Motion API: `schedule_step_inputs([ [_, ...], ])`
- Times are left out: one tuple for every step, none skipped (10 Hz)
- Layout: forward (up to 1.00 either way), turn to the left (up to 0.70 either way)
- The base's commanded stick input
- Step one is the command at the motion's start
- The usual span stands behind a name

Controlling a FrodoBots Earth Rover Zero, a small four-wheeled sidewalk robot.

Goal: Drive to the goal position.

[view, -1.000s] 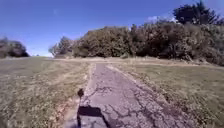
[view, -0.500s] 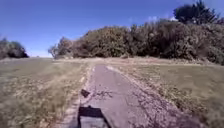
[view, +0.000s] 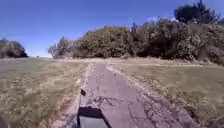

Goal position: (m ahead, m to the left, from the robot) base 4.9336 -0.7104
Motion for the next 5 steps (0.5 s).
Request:
schedule_step_inputs([
  [0.70, 0.35],
  [0.70, 0.35],
  [0.70, 0.00],
  [0.70, 0.00],
  [0.70, 0.00],
])
